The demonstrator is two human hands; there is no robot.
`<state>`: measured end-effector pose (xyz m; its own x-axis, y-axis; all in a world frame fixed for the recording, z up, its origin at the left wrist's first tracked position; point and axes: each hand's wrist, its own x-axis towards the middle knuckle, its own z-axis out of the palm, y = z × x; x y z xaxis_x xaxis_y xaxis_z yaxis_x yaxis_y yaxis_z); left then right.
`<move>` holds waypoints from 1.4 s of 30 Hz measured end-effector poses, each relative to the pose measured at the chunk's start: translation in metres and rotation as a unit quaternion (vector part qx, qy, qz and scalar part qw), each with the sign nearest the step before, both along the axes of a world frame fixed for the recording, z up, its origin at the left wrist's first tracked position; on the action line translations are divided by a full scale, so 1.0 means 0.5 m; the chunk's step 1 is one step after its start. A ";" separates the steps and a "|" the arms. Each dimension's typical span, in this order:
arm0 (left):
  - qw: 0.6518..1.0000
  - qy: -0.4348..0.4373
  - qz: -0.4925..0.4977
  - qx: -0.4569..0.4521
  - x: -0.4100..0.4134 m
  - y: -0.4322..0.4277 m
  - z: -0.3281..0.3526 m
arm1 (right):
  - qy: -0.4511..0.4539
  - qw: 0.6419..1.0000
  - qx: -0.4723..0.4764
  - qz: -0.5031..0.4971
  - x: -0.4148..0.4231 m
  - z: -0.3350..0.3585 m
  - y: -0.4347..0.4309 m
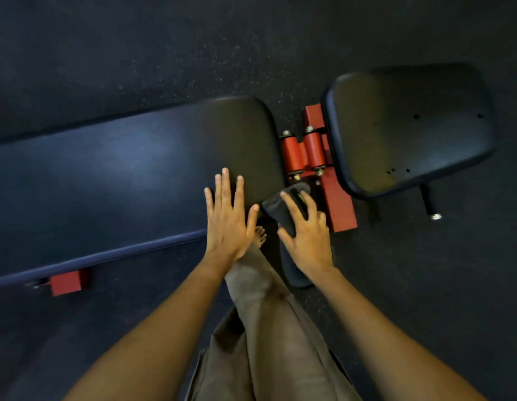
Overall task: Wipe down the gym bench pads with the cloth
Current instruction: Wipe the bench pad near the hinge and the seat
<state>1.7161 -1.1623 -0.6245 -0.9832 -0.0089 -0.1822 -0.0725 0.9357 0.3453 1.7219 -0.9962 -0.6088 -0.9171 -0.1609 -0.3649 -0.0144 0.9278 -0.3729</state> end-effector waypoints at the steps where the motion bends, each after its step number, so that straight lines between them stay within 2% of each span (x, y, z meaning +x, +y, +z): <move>1: 1.000 0.004 -0.025 0.012 0.011 0.016 0.005 | -0.026 1.000 -0.005 -0.006 0.015 0.006 0.023; 3: 0.997 0.006 -0.075 0.022 0.032 0.045 0.010 | -0.056 0.997 0.013 -0.041 0.026 0.017 0.063; 4: 0.995 0.006 -0.094 0.023 0.039 0.061 0.012 | -0.043 0.997 0.025 -0.065 0.024 0.031 0.080; 8: 0.995 0.015 -0.091 0.028 0.020 0.104 0.025 | 0.140 0.985 0.019 -0.101 -0.038 0.097 0.112; 10: 0.996 0.027 -0.082 0.030 -0.015 0.122 0.029 | 0.223 0.968 0.083 -0.073 -0.090 0.101 0.122; 11: 0.996 0.034 -0.081 0.028 -0.036 0.133 0.027 | 0.230 0.964 0.123 -0.055 -0.116 0.089 0.130; 14: 0.996 0.055 -0.063 -0.007 -0.106 0.146 0.012 | 0.159 0.967 0.198 0.013 -0.163 0.012 0.156; 17: 0.999 0.029 -0.005 -0.039 -0.153 0.139 -0.019 | 0.141 0.958 0.233 0.087 -0.206 -0.044 0.176; 22: 0.993 0.007 0.020 -0.120 -0.166 0.135 -0.049 | 0.155 0.938 0.218 0.219 -0.357 -0.048 0.154; 27: 0.992 0.017 0.025 -0.120 -0.165 0.131 -0.047 | 0.106 0.944 0.211 0.230 -0.533 -0.045 0.096; 29: 0.993 0.014 0.025 -0.114 -0.166 0.135 -0.045 | 0.131 0.946 0.189 0.229 -0.504 -0.034 0.118; 31: 0.993 0.013 0.029 -0.118 -0.167 0.137 -0.042 | 0.169 0.941 0.165 0.244 -0.404 -0.024 0.167; 33: 0.992 0.013 0.031 -0.123 -0.168 0.135 -0.041 | 0.169 0.930 0.163 0.283 -0.294 -0.018 0.216; 35: 0.992 0.008 0.033 -0.123 -0.167 0.135 -0.041 | 0.157 0.918 0.169 0.324 -0.256 -0.022 0.245; 39: 0.992 -0.004 0.035 -0.122 -0.170 0.140 -0.040 | 0.139 0.916 0.149 0.346 -0.342 -0.033 0.218; 42: 0.994 -0.001 0.044 -0.105 -0.173 0.145 -0.036 | 0.123 0.927 0.150 0.320 -0.446 -0.034 0.173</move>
<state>1.6295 -1.0897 -0.6425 -0.9767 -0.1326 -0.1689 -0.1574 0.9771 0.1430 1.4991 -0.9099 -0.6257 -0.7299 -0.6264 -0.2737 -0.6484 0.7612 -0.0128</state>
